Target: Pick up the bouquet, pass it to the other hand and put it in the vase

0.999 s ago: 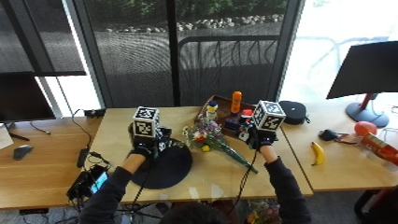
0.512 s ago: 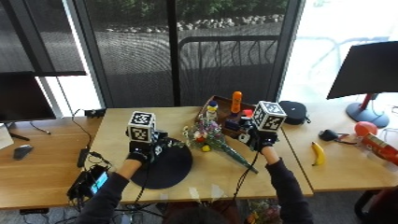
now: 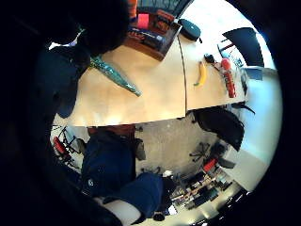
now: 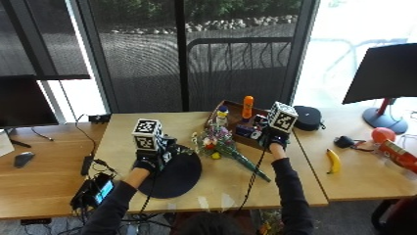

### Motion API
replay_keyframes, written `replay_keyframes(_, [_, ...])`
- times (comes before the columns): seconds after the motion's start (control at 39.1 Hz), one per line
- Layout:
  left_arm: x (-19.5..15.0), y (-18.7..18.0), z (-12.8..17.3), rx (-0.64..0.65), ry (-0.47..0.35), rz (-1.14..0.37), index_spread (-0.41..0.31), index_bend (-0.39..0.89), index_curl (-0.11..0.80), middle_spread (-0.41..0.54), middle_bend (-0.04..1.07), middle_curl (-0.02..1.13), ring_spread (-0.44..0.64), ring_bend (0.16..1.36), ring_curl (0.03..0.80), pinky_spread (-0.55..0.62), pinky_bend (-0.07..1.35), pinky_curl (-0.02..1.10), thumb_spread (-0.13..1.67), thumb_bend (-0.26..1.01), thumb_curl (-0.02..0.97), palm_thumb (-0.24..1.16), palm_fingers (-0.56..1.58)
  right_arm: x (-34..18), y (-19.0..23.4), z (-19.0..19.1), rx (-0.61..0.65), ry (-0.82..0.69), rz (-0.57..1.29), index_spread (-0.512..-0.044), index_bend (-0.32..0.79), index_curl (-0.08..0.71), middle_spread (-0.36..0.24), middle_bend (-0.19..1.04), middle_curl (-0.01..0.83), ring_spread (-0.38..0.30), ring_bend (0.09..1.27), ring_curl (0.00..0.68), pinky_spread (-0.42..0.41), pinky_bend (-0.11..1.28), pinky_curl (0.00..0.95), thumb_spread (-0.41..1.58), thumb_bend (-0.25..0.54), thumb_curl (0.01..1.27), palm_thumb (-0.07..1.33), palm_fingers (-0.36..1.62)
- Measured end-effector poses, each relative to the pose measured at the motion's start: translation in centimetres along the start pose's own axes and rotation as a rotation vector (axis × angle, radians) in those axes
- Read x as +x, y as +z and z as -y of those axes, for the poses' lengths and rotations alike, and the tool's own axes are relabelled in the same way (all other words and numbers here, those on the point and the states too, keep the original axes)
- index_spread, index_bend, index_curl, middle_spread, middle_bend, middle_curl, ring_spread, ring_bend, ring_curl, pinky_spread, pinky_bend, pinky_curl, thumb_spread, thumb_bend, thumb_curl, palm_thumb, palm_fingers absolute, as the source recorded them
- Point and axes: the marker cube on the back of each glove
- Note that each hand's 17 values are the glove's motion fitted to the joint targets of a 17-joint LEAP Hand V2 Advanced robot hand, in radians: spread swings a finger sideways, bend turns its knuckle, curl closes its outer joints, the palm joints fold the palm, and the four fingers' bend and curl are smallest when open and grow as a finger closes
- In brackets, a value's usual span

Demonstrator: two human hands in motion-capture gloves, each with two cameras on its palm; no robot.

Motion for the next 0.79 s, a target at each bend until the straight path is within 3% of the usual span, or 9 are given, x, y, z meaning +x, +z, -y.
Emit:
replay_keyframes(0.28, [0.4, 1.8, 1.6, -0.023, 0.016, 0.032, -0.001, 0.10, 0.231, 0.034, 0.27, 0.39, 0.08, 0.54, 0.337, 0.24, 0.28, 0.35, 1.13, -0.03, 0.211, -0.03, 0.41, 4.1, 6.0, 4.3, -0.132, 0.091, -0.018, -0.209, 0.11, 0.117, -0.006, 0.18, 0.350, -0.048, 0.64, 0.370, 0.078, 0.77, 0.376, 1.12, -0.003, 0.31, 0.55, 0.41])
replay_keyframes(0.41, [0.9, 1.4, 1.3, 0.020, 0.032, 0.048, -0.001, 0.10, 0.229, 0.032, 0.27, 0.39, 0.08, 0.55, 0.339, 0.23, 0.29, 0.35, 1.12, -0.03, 0.213, -0.03, 0.41, 6.0, 6.6, 3.1, -0.258, 0.270, -0.016, -0.209, 0.10, 0.127, -0.004, 0.19, 0.358, -0.041, 0.61, 0.363, 0.101, 0.77, 0.374, 1.10, -0.014, 0.32, 0.57, 0.39])
replay_keyframes(0.54, [1.1, 1.1, 1.2, 0.050, 0.036, 0.075, -0.010, 0.11, 0.230, 0.024, 0.29, 0.40, 0.07, 0.55, 0.337, 0.23, 0.28, 0.35, 1.11, -0.03, 0.213, -0.02, 0.44, 8.4, 7.0, 3.0, -0.328, 0.380, 0.019, -0.237, 0.10, 0.136, -0.011, 0.19, 0.365, -0.024, 0.59, 0.357, 0.126, 0.77, 0.371, 1.09, -0.015, 0.33, 0.59, 0.37])
replay_keyframes(0.67, [1.3, 1.3, 1.6, 0.071, 0.027, 0.110, -0.017, 0.11, 0.231, 0.016, 0.29, 0.41, 0.06, 0.54, 0.337, 0.22, 0.28, 0.35, 1.11, -0.03, 0.214, -0.02, 0.45, 10.4, 8.3, 5.7, -0.131, 0.231, 0.019, -0.249, 0.10, 0.144, -0.020, 0.20, 0.370, -0.019, 0.58, 0.351, 0.136, 0.76, 0.365, 1.08, -0.016, 0.34, 0.61, 0.38])
replay_keyframes(0.79, [1.7, 1.6, 1.6, 0.040, 0.036, 0.111, -0.023, 0.12, 0.234, 0.012, 0.29, 0.41, 0.06, 0.54, 0.338, 0.21, 0.27, 0.36, 1.11, -0.03, 0.214, -0.02, 0.45, 11.0, 10.9, 5.5, -0.265, 0.314, 0.044, -0.241, 0.13, 0.166, -0.023, 0.19, 0.375, -0.014, 0.56, 0.347, 0.159, 0.73, 0.356, 1.08, -0.020, 0.35, 0.61, 0.39])
